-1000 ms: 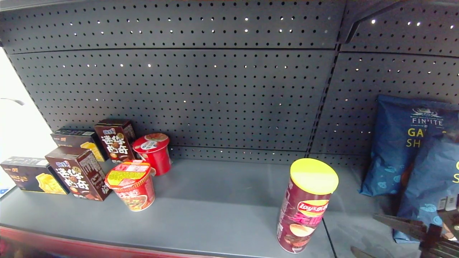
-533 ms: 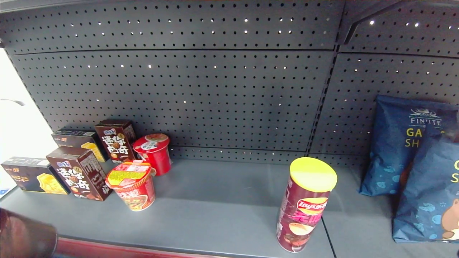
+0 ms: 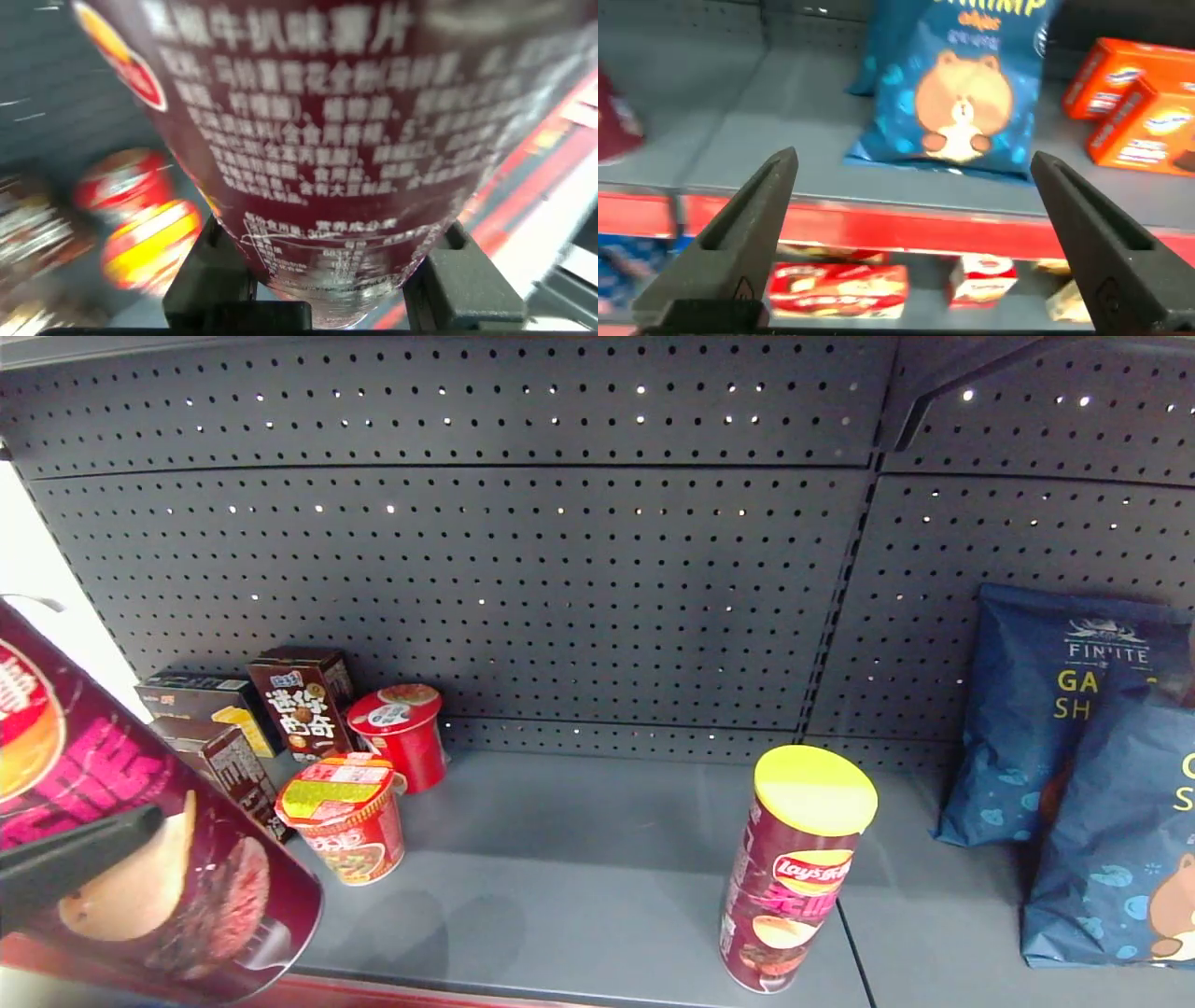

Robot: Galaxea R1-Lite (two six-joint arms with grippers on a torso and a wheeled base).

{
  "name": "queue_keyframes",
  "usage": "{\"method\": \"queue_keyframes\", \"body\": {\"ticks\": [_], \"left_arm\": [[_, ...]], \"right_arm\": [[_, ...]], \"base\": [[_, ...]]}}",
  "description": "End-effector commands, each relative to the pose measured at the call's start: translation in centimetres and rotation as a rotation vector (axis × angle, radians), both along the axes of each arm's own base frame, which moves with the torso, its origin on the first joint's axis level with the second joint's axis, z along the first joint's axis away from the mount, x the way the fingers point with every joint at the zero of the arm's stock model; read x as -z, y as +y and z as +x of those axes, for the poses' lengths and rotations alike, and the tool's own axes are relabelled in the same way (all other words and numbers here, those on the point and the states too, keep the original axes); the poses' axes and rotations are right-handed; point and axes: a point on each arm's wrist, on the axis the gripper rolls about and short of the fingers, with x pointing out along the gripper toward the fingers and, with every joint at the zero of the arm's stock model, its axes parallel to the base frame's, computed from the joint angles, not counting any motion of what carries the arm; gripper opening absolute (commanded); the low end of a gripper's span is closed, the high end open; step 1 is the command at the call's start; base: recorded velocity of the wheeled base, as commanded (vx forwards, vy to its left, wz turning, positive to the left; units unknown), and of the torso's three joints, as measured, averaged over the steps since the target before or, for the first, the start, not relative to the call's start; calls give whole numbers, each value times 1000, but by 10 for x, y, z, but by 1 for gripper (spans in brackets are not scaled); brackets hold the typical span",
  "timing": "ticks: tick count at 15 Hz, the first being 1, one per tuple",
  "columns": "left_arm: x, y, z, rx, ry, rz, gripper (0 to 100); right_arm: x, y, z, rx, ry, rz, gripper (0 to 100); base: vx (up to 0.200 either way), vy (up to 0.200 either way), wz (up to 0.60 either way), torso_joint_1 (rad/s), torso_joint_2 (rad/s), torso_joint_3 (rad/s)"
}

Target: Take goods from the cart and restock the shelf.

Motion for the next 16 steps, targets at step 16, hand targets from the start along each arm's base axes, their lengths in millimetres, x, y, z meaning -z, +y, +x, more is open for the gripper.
{"method": "queue_keyframes", "body": {"ticks": [16], "left_arm": [[30,-58,81,233,202,63,0]], "right_arm": [[34,-2,10,103,-47,-55,100]], "base": [[0,0,-75,0,1,0]]}}
